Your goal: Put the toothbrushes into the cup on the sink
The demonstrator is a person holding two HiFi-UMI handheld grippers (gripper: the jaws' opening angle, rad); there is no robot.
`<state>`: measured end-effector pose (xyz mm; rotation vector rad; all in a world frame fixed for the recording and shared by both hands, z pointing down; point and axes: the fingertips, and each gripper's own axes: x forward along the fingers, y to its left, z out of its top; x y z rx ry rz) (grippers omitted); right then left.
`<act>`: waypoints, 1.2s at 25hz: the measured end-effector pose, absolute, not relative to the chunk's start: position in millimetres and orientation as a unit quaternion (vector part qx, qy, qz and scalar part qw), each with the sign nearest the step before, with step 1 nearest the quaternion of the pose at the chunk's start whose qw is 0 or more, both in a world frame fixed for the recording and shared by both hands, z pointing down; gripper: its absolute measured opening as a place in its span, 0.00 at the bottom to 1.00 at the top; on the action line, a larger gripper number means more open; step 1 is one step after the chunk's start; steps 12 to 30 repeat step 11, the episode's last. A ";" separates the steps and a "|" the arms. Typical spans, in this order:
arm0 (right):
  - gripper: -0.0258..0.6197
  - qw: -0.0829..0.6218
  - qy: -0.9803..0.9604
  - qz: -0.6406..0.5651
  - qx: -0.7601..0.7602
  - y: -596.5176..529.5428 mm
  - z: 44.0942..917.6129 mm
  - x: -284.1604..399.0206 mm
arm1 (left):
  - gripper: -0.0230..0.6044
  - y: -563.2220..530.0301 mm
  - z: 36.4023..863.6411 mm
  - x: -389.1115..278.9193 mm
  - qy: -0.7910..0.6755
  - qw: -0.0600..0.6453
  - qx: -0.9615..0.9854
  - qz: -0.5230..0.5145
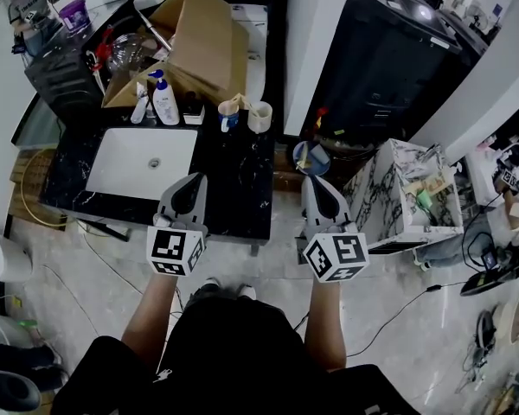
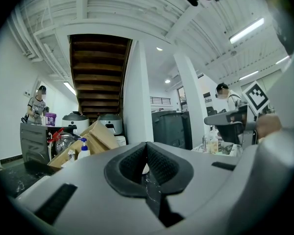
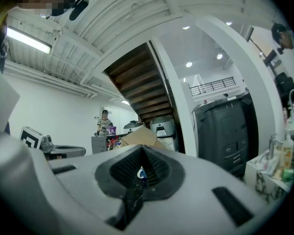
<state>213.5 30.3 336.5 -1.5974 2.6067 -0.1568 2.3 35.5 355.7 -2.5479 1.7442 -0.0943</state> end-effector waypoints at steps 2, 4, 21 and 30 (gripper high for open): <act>0.04 0.039 0.852 -0.053 -0.519 29.8 338.1 213.0 | 0.04 36.6 357.3 3.5 0.564 0.025 -0.825 -0.032; 0.04 0.039 0.854 -0.052 -0.516 29.5 338.5 211.3 | 0.04 37.9 359.2 4.3 0.564 0.025 -0.825 -0.035; 0.04 0.035 0.859 -0.050 -0.509 29.2 338.6 209.0 | 0.04 40.5 358.8 3.1 0.567 0.028 -0.822 -0.038; 0.04 0.035 0.859 -0.050 -0.509 29.2 338.6 209.0 | 0.04 40.5 358.8 3.1 0.567 0.028 -0.822 -0.038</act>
